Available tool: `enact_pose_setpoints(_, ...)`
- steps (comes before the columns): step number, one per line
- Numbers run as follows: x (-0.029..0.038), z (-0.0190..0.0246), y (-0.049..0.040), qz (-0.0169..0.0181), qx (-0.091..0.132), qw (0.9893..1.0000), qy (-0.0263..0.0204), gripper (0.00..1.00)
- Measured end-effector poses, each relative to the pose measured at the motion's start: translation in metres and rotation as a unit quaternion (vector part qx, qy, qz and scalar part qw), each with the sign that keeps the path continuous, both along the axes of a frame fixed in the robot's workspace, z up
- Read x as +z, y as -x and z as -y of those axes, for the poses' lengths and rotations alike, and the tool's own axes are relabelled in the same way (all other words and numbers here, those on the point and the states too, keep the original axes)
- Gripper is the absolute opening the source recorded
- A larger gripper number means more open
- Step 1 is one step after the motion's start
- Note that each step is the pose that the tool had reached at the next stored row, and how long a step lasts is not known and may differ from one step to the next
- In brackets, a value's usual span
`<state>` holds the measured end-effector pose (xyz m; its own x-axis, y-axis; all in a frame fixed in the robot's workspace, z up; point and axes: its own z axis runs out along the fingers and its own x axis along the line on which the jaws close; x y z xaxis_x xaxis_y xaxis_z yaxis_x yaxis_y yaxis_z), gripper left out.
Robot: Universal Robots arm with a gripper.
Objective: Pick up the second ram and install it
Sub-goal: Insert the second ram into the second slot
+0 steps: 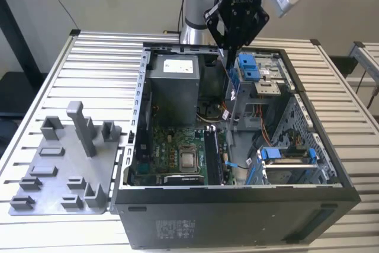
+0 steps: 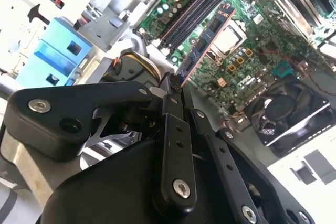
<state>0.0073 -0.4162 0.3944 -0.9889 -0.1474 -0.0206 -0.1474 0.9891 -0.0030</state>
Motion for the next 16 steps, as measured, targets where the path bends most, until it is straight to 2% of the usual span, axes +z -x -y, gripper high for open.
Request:
enact_pose_setpoints(6,0.0,0.0,0.0,0.0,-0.029,0.9996,0.0,0.14)
enact_pose_setpoints(12,-0.0001,0.0,0.0,0.0,-0.057,0.9984,0.0,0.14)
enact_pose_setpoints(16,-0.0001,0.0,0.0,0.0,-0.061,0.9981,0.0,0.14)
